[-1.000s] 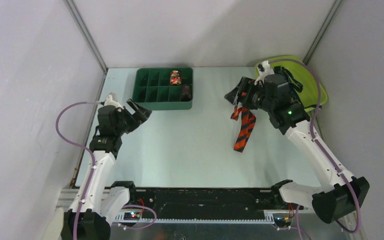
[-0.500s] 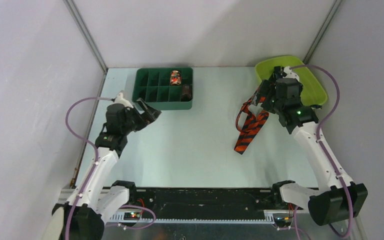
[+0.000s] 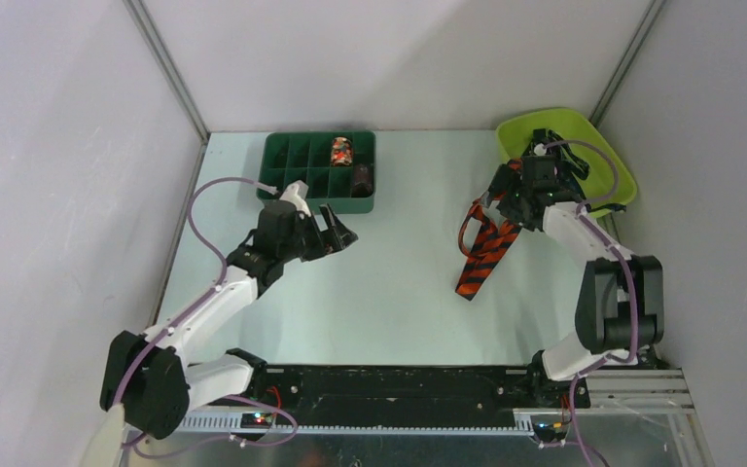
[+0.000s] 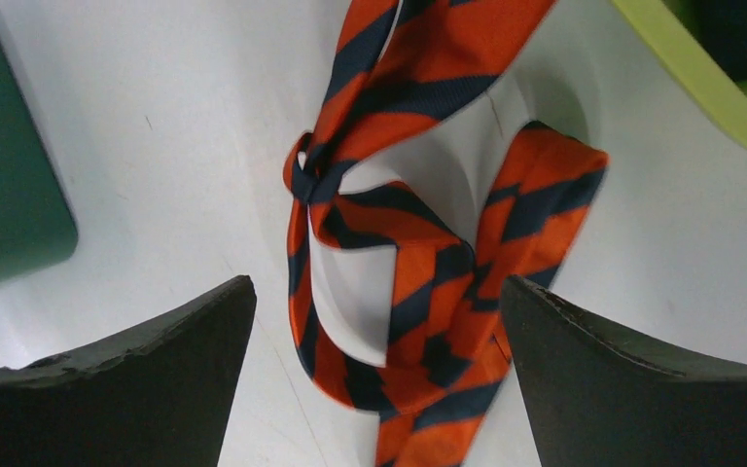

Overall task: Roll the ties
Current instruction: Pick up the tie at the center of the board.

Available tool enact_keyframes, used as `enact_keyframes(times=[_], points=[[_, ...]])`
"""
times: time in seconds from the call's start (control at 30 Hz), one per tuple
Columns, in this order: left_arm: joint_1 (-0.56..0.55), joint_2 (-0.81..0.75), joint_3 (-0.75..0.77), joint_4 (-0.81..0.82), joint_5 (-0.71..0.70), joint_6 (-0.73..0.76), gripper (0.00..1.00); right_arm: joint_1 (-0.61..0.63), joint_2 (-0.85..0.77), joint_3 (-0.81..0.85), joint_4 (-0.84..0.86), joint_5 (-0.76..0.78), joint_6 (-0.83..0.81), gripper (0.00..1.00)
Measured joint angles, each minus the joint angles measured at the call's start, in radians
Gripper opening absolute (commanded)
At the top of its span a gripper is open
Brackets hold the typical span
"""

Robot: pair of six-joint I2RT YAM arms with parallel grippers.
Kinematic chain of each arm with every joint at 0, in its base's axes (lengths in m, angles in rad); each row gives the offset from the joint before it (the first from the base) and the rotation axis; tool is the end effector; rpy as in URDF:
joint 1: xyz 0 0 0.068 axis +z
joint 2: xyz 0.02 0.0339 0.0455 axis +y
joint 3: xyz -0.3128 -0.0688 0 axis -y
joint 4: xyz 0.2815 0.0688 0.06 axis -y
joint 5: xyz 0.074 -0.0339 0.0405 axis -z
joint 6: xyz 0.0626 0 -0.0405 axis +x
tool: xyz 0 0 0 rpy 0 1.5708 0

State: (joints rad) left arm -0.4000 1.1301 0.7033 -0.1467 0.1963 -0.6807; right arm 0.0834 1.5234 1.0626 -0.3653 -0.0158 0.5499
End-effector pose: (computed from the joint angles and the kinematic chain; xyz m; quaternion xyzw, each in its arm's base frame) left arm 0.2544 -0.1208 0.2610 -0.0759 0.8720 -0.3186 0.3639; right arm 0.3752 0.0324 0.2541 0.2125 0.9069 0.1203 0.3434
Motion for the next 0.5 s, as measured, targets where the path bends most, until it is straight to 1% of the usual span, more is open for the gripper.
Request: enact_keyframes(times=[0.17, 0.3, 0.37, 0.43, 0.5], points=[[-0.002, -0.004, 0.0, 0.008, -0.01, 0.008, 0.9, -0.017, 0.118, -0.001, 0.134, -0.053, 0.076, 0.99], [-0.002, -0.005, 0.005, 0.006, -0.01, 0.01, 0.9, -0.035, 0.203, -0.001, 0.238, -0.082, 0.15, 0.96], [-0.002, -0.005, 0.006, 0.006, -0.011, 0.01, 0.9, -0.047, 0.248, -0.001, 0.299, -0.095, 0.187, 0.92], [-0.002, -0.005, 0.006, 0.006, -0.011, 0.01, 0.9, -0.057, 0.286, -0.001, 0.35, -0.102, 0.224, 0.84], [-0.002, -0.005, 0.006, 0.006, -0.01, 0.009, 0.9, -0.066, 0.317, -0.001, 0.394, -0.106, 0.251, 0.79]])
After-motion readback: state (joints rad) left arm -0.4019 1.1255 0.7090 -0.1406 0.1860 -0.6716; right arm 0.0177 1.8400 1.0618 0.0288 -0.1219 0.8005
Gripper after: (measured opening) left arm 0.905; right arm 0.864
